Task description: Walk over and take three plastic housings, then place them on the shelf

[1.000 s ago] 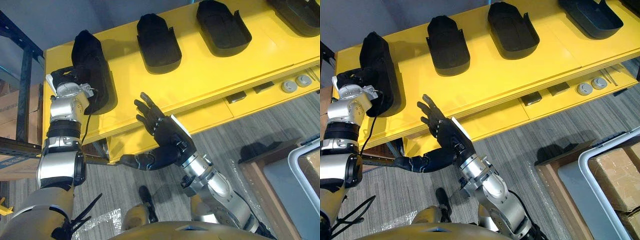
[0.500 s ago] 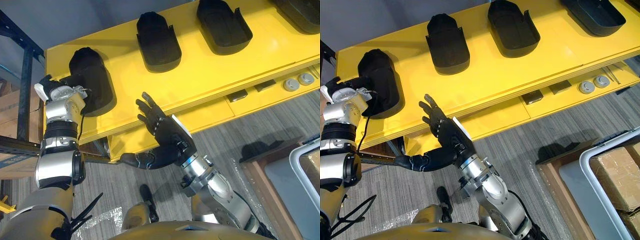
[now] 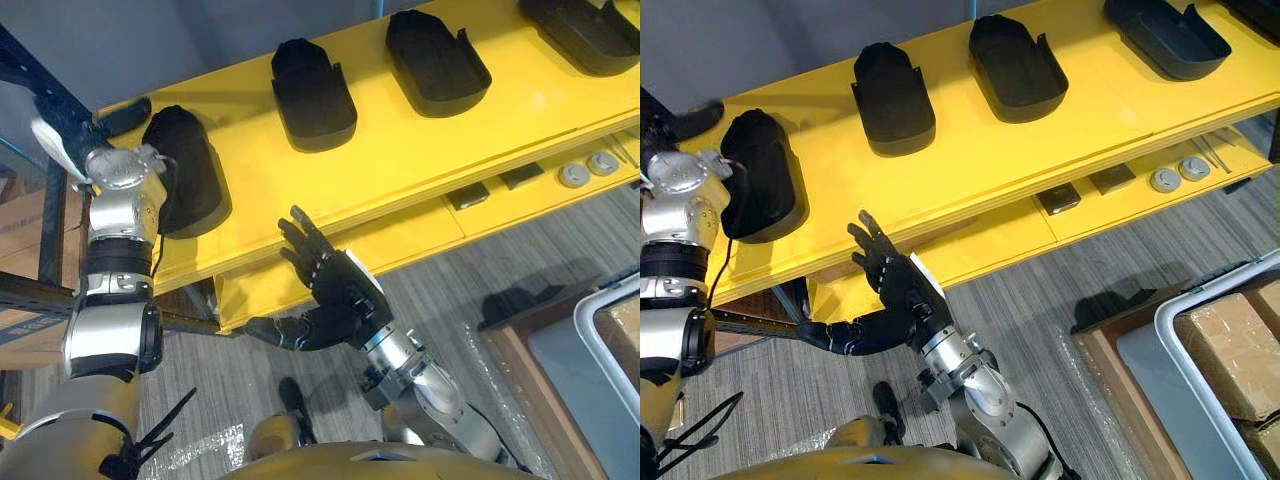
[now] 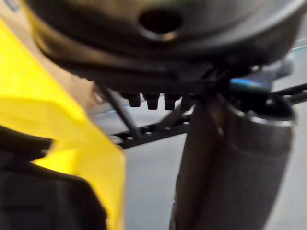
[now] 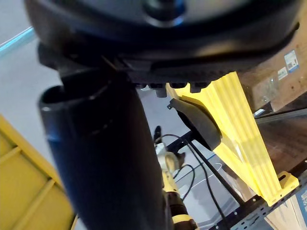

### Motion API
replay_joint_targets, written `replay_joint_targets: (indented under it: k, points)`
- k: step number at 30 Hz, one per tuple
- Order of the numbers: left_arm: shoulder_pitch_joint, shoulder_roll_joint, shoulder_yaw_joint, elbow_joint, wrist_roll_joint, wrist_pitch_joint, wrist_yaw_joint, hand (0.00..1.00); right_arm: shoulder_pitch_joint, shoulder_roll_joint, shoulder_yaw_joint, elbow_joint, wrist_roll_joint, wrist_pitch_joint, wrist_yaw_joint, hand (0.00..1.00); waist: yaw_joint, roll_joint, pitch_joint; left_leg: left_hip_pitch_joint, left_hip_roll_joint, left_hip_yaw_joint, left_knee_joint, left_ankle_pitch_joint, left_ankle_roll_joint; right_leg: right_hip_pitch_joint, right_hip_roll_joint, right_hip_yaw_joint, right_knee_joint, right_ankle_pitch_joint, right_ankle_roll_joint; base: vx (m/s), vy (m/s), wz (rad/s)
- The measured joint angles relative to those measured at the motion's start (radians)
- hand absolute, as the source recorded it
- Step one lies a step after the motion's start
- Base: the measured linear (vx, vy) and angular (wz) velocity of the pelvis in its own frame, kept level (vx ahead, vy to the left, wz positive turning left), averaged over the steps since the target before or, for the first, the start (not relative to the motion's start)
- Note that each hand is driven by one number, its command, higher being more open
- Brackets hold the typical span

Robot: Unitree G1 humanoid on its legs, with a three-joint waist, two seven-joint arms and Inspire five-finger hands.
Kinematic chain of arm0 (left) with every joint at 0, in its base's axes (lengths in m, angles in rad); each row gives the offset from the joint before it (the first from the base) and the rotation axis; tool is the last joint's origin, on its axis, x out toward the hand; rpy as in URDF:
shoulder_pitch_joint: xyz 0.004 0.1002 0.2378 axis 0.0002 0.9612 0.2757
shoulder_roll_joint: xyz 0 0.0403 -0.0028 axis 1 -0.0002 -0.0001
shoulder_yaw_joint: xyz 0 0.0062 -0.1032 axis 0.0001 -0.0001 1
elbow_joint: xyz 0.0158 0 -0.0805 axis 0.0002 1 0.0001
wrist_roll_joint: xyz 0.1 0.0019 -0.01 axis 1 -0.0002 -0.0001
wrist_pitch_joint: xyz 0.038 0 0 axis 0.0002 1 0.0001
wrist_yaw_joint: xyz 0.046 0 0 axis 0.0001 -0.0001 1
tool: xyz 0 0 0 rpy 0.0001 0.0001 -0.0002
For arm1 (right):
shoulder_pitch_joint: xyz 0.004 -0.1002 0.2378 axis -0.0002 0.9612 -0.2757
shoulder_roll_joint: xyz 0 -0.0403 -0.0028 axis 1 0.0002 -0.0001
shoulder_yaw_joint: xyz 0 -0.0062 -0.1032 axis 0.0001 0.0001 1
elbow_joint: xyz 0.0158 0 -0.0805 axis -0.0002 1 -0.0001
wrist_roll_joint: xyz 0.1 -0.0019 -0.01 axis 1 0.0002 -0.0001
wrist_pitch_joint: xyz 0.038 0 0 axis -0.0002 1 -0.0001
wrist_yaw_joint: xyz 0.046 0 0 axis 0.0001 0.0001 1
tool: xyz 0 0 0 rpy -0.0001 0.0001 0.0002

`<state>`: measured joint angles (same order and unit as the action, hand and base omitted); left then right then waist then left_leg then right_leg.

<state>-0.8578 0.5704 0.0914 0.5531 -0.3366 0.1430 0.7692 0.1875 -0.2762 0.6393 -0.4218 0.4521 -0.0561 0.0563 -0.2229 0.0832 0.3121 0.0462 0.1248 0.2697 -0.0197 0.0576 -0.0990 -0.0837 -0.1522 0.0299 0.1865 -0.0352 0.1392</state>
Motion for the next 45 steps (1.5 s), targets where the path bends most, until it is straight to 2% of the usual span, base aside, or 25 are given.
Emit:
replay_joint_targets:
  k: [2, 3, 4, 6, 7, 9, 11, 13, 14, 15, 18, 21, 23, 27, 29, 33, 34, 35, 40, 42, 45]
  points:
    - [-0.011, 0.000, -0.023, -0.069, 0.049, -0.088, 0.005, 1.00, 0.002, 0.006, -0.003, 0.017, -0.007, -0.001, 0.000, 1.00, 0.000, 0.002, -0.026, 0.001, -0.001, -0.005, -0.006, 0.001, 0.000, 0.003, 0.000, -0.002, -0.007, 0.001, 0.000, 0.00, 0.000, 0.00]
    - [-0.012, 0.000, -0.028, -0.087, 0.063, -0.104, 0.005, 1.00, 0.002, 0.007, -0.003, 0.018, -0.013, -0.001, 0.000, 1.00, -0.001, 0.002, -0.030, 0.003, -0.001, -0.007, -0.006, 0.001, 0.000, 0.007, 0.000, -0.004, -0.011, 0.002, 0.000, 0.04, -0.006, 0.09]
    - [-0.012, 0.000, -0.049, -0.180, 0.074, -0.151, -0.001, 1.00, -0.005, 0.007, -0.004, 0.018, -0.017, -0.018, 0.000, 1.00, 0.002, 0.001, -0.034, 0.018, -0.001, -0.016, -0.012, 0.001, 0.000, 0.031, 0.000, -0.014, -0.020, 0.003, 0.000, 0.02, -0.005, 0.18]
    - [0.013, -0.001, -0.068, -0.292, 0.075, -0.174, -0.018, 1.00, -0.015, 0.009, -0.008, 0.018, -0.027, -0.021, 0.003, 1.00, 0.008, 0.003, -0.066, 0.016, -0.001, -0.029, -0.015, 0.003, 0.000, 0.040, -0.001, -0.028, -0.034, 0.005, 0.001, 0.02, -0.007, 0.18]
    - [0.066, -0.003, -0.068, -0.380, 0.072, -0.200, -0.042, 1.00, -0.023, 0.010, -0.013, 0.018, -0.055, -0.021, 0.005, 1.00, 0.009, 0.003, -0.083, 0.019, -0.001, -0.034, -0.016, 0.003, 0.000, 0.051, -0.002, -0.035, -0.040, 0.005, 0.001, 0.03, -0.007, 0.14]
    - [0.195, -0.023, -0.067, -0.561, 0.072, -0.226, -0.084, 1.00, -0.035, 0.011, -0.027, 0.019, -0.056, -0.022, 0.010, 1.00, 0.017, 0.004, -0.096, 0.033, -0.001, -0.048, -0.017, 0.003, 0.000, 0.079, -0.003, -0.050, -0.052, 0.005, 0.001, 0.02, -0.006, 0.19]
    - [0.440, -0.117, -0.066, -0.806, 0.069, -0.272, -0.167, 1.00, -0.056, 0.011, -0.065, 0.037, -0.074, -0.031, 0.022, 1.00, 0.046, 0.010, -0.116, 0.033, 0.000, -0.079, -0.012, 0.002, 0.000, 0.110, -0.005, -0.083, -0.070, 0.005, 0.002, -0.01, -0.015, 0.34]
    - [0.606, -0.206, -0.067, -0.928, 0.069, -0.281, -0.229, 1.00, -0.070, 0.012, -0.094, 0.061, -0.093, -0.041, 0.026, 1.00, 0.073, 0.010, -0.119, 0.032, 0.001, -0.097, -0.005, 0.001, -0.001, 0.129, -0.005, -0.104, -0.079, 0.005, 0.002, -0.03, -0.021, 0.35]
    - [0.744, -0.274, -0.070, -0.992, 0.069, -0.282, -0.267, 1.00, -0.085, 0.012, -0.117, 0.088, -0.094, -0.042, 0.026, 1.00, 0.093, 0.009, -0.126, 0.031, 0.002, -0.117, -0.002, 0.001, -0.002, 0.147, -0.005, -0.126, -0.090, 0.005, 0.002, -0.05, -0.031, 0.50]
    - [0.849, -0.324, -0.078, -1.011, 0.070, -0.285, -0.302, 1.00, -0.090, 0.012, -0.139, 0.107, -0.095, -0.044, 0.025, 1.00, 0.115, 0.008, -0.131, 0.031, 0.003, -0.136, -0.002, 0.001, -0.004, 0.163, -0.004, -0.149, -0.104, 0.005, 0.001, -0.06, -0.029, 0.49]
    - [1.037, -0.378, -0.075, -1.018, 0.073, -0.288, -0.367, 1.00, -0.116, 0.013, -0.159, 0.137, -0.095, -0.046, 0.024, 1.00, 0.170, 0.001, -0.147, 0.028, 0.003, -0.177, -0.021, 0.010, -0.010, 0.190, -0.003, -0.197, -0.127, -0.001, -0.007, -0.06, -0.031, 0.45]
    - [1.149, -0.414, -0.081, -1.034, 0.066, -0.292, -0.452, 1.00, -0.151, 0.033, -0.145, 0.160, -0.095, -0.046, 0.025, 1.00, 0.202, -0.013, -0.174, 0.014, 0.001, -0.202, -0.039, 0.027, -0.012, 0.193, -0.001, -0.225, -0.143, 0.003, -0.013, -0.01, -0.019, 0.31]
    - [1.199, -0.427, -0.092, -1.037, 0.047, -0.295, -0.531, 1.00, -0.178, 0.061, -0.125, 0.190, -0.112, -0.047, 0.026, 1.00, 0.220, -0.026, -0.186, 0.005, 0.000, -0.213, -0.039, 0.038, -0.013, 0.196, -0.001, -0.236, -0.156, 0.011, -0.015, 0.01, -0.009, 0.16]
    - [1.236, -0.452, -0.123, -1.036, -0.015, -0.295, -0.568, 1.00, -0.217, 0.069, -0.071, 0.281, -0.201, -0.040, 0.043, 1.00, 0.232, -0.042, -0.198, -0.003, -0.006, -0.231, -0.041, 0.042, -0.012, 0.208, -0.001, -0.251, -0.173, 0.027, -0.006, 0.02, -0.007, 0.15]
    - [1.243, -0.463, -0.135, -1.036, -0.010, -0.300, -0.562, 1.00, -0.224, 0.070, -0.019, 0.354, -0.288, -0.014, -0.030, 1.00, 0.250, -0.045, -0.199, -0.004, -0.008, -0.250, -0.064, 0.057, -0.011, 0.209, -0.002, -0.273, -0.173, 0.026, -0.007, 0.00, -0.016, 0.22]
    - [1.258, -0.478, -0.133, -1.036, -0.010, -0.315, -0.539, 1.00, -0.234, 0.072, -0.021, 0.392, -0.291, 0.009, -0.116, 1.00, 0.268, -0.048, -0.200, -0.004, -0.009, -0.252, -0.064, 0.057, -0.011, 0.210, -0.002, -0.275, -0.172, 0.026, -0.008, -0.02, -0.008, 0.03]
    - [1.260, -0.494, -0.138, -1.036, -0.026, -0.322, -0.539, 1.00, -0.256, 0.079, -0.029, 0.392, -0.331, 0.040, -0.176, 1.00, 0.273, -0.051, -0.199, -0.005, -0.009, -0.253, -0.065, 0.060, -0.011, 0.210, -0.002, -0.277, -0.172, 0.020, -0.017, -0.06, -0.016, 0.01]
    - [1.260, -0.494, -0.148, -1.036, -0.044, -0.323, -0.539, 1.00, -0.261, 0.084, -0.029, 0.392, -0.330, 0.053, -0.194, 1.00, 0.274, -0.054, -0.198, -0.005, -0.008, -0.254, -0.065, 0.061, -0.011, 0.210, -0.002, -0.278, -0.172, 0.019, -0.017, -0.07, -0.017, 0.03]
    - [1.260, -0.494, -0.195, -1.036, -0.055, -0.324, -0.539, 1.00, -0.262, 0.099, -0.028, 0.393, -0.338, 0.054, -0.253, 1.00, 0.276, -0.072, -0.198, -0.009, -0.009, -0.260, -0.065, 0.063, -0.011, 0.208, -0.002, -0.284, -0.171, 0.019, -0.017, -0.02, -0.007, 0.03]
    - [1.261, -0.495, -0.208, -1.036, -0.057, -0.323, -0.539, 1.00, -0.262, 0.115, -0.034, 0.406, -0.388, 0.039, -0.307, 1.00, 0.277, -0.074, -0.197, -0.011, -0.009, -0.261, -0.065, 0.064, -0.012, 0.207, -0.002, -0.285, -0.171, 0.019, -0.017, 0.00, 0.000, 0.00]
    - [1.261, -0.495, -0.226, -1.036, -0.093, -0.323, -0.547, 1.00, -0.271, 0.143, -0.060, 0.411, -0.402, 0.039, -0.332, 1.00, 0.276, -0.075, -0.197, -0.013, -0.009, -0.261, -0.065, 0.064, -0.012, 0.206, -0.002, -0.286, -0.172, 0.019, -0.017, 0.00, 0.000, 0.00]
